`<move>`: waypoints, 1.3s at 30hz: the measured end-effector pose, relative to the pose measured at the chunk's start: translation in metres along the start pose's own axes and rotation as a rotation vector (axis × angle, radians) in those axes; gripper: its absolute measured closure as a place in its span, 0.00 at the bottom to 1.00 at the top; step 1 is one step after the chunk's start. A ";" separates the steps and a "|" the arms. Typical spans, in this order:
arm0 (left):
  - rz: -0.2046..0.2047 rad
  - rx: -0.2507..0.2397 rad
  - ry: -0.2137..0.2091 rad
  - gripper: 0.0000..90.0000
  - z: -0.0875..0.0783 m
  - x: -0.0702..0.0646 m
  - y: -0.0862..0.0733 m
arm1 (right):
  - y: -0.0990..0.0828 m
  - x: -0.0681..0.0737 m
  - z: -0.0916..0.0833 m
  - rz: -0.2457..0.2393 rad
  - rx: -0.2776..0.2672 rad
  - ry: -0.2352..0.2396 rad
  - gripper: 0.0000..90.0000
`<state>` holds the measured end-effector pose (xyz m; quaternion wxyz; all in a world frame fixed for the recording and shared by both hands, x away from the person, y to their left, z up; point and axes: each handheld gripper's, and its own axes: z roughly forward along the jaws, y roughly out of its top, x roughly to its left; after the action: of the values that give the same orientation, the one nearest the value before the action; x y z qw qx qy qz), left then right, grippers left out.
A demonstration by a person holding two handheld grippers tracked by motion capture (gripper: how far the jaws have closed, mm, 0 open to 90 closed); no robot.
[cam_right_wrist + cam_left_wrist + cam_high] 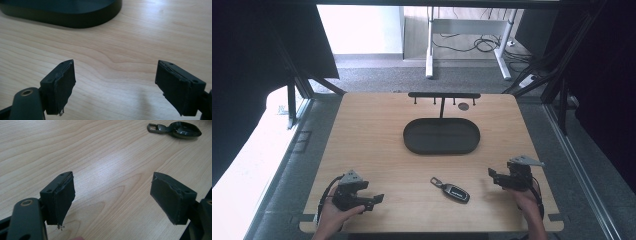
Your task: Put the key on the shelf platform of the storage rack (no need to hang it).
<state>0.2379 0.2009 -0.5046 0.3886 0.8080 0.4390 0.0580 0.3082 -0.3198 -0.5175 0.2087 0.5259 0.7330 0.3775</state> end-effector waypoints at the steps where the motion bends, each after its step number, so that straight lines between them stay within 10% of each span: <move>1: 0.000 0.000 0.000 0.22 0.000 0.000 0.000 | 0.000 0.000 0.000 0.000 0.000 0.000 0.19; 17: -0.002 0.003 0.002 0.22 -0.001 0.002 -0.001 | -0.002 0.003 -0.004 -0.086 0.004 -0.008 0.29; 39: 0.011 0.004 -0.018 0.22 0.002 -0.007 0.001 | 0.047 0.048 -0.013 -0.315 0.200 0.117 0.37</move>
<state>0.2352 0.1935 -0.5036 0.3905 0.8116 0.4314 0.0521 0.3108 -0.2724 -0.4691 0.1689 0.4000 0.8510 0.2954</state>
